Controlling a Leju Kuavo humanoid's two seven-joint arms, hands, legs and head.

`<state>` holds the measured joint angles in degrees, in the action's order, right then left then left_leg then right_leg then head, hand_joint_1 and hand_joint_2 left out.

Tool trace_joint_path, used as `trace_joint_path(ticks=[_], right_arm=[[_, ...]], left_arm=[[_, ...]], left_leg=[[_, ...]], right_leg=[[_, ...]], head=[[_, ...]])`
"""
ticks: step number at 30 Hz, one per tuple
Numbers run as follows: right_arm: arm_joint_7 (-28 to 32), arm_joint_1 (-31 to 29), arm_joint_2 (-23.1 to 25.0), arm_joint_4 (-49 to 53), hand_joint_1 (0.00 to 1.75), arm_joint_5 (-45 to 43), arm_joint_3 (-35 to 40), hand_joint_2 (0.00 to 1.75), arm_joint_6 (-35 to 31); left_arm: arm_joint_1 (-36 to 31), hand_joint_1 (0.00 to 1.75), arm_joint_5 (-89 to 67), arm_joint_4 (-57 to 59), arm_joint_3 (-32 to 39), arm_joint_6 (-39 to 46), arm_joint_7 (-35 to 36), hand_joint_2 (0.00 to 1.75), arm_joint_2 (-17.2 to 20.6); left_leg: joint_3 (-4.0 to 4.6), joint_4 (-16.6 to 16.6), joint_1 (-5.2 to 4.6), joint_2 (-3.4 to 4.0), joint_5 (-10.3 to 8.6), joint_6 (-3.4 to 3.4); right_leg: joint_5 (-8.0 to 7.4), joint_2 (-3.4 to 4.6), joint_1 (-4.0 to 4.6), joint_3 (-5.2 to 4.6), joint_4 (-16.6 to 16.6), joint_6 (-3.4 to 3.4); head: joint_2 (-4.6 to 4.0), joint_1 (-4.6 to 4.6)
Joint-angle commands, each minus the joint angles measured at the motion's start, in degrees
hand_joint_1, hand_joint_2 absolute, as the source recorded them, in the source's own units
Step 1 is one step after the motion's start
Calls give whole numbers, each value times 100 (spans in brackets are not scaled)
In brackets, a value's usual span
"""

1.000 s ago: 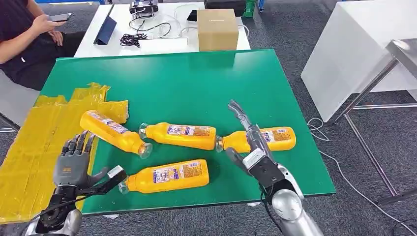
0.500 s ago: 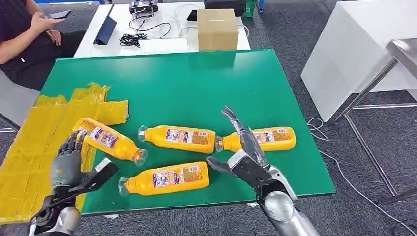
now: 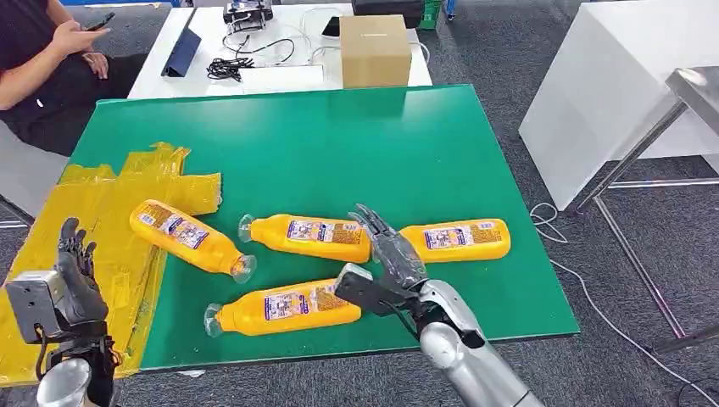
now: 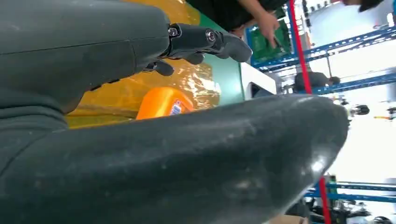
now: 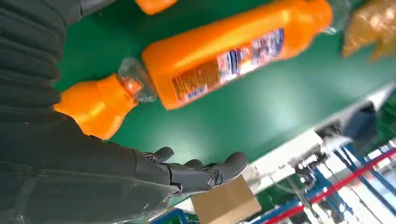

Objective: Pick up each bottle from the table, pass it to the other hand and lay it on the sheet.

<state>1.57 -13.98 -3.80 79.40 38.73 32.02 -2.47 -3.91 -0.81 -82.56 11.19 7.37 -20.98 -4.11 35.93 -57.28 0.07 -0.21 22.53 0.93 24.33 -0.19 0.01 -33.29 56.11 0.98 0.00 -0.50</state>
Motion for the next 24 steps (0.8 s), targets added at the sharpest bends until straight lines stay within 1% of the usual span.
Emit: trace_joint_path(ticks=[1, 6, 10, 11, 12, 13, 14, 16, 18, 20, 21, 23, 24], right_arm=[[-77, -771, 377, -1533, 0, 130, 776, 175, -72], [-81, -781, 347, -1494, 0, 127, 806, 175, -66], [-8, -931, 527, -1635, 0, 3, 1037, 175, 43], [30, -929, 522, -1574, 0, -76, 1101, 175, 57], [65, -906, 505, -1457, 0, -159, 1169, 175, 66], [95, -884, 493, -1369, 0, -234, 1213, 175, 84], [129, -851, 467, -1249, 0, -323, 1284, 175, 100], [142, -819, 443, -1134, 0, -356, 1389, 175, 126], [116, -885, 420, -1157, 0, -396, 1607, 175, 246], [71, -975, 430, -1289, 0, -385, 1774, 175, 332], [71, -975, 430, -1289, 0, -385, 1774, 175, 332], [71, -975, 430, -1289, 0, -385, 1774, 175, 332], [71, -975, 430, -1289, 0, -385, 1774, 175, 332]], left_arm=[[18, 0, 25, -162, -116, 122, -5, 0, -106], [6, 0, 55, -126, -117, 135, -9, 0, -85], [-41, 0, 108, 14, -165, 139, -13, 0, -52], [-35, 0, 119, 36, -169, 142, -19, 0, -45], [-22, 0, 144, 56, -162, 140, -33, 0, -39], [-13, 0, 160, 71, -152, 139, -43, 0, -33], [-2, 0, 181, 88, -136, 133, -57, 0, -26], [9, 0, 211, 125, -113, 115, -68, 0, -21], [-9, 0, 249, 194, -92, 83, -83, 0, -12], [-40, 0, 256, 242, -86, 74, -95, 0, -9], [-40, 0, 256, 242, -86, 74, -95, 0, -9], [-40, 0, 256, 242, -86, 74, -95, 0, -9], [-40, 0, 256, 242, -86, 74, -95, 0, -9]], left_leg=[[-22, 2, 2, 15, 8, -5], [-29, -1, 4, 9, 13, -5], [-29, -1, 3, 14, 13, -6], [-20, 1, 0, 11, 8, -4], [-33, -1, 4, 15, 15, -7], [-19, 1, 1, 8, 7, -4], [-31, 0, 3, 10, 13, -7], [-15, 3, 0, 1, 4, -4], [-30, 1, 3, 6, 13, -6], [-18, 3, -1, 9, 7, -4], [-28, 1, 1, 11, 12, -5], [-10, 3, -1, 4, 2, -2], [-22, 2, -1, 4, 7, -4]], right_leg=[[2, 14, 1, 18, -5, 1], [8, 9, 3, 28, -5, 3], [7, 14, 2, 27, -4, 3], [3, 11, -1, 17, -3, 2], [8, 15, 3, 31, -4, 2], [4, 8, 0, 16, -3, 1], [9, 9, 1, 28, -3, 1], [4, 1, -1, 13, -4, 1], [10, 6, 2, 29, -5, 2], [4, 9, -2, 14, -3, 2], [7, 11, 0, 25, -4, 3], [2, 4, -2, 8, -3, 2], [6, 4, -2, 19, -3, 3]], head=[[0, 2], [0, 0], [0, 0], [0, 2], [0, 0], [0, 0], [0, 0], [0, 0], [0, 0], [0, 0], [0, 0], [0, 0], [0, 0]])
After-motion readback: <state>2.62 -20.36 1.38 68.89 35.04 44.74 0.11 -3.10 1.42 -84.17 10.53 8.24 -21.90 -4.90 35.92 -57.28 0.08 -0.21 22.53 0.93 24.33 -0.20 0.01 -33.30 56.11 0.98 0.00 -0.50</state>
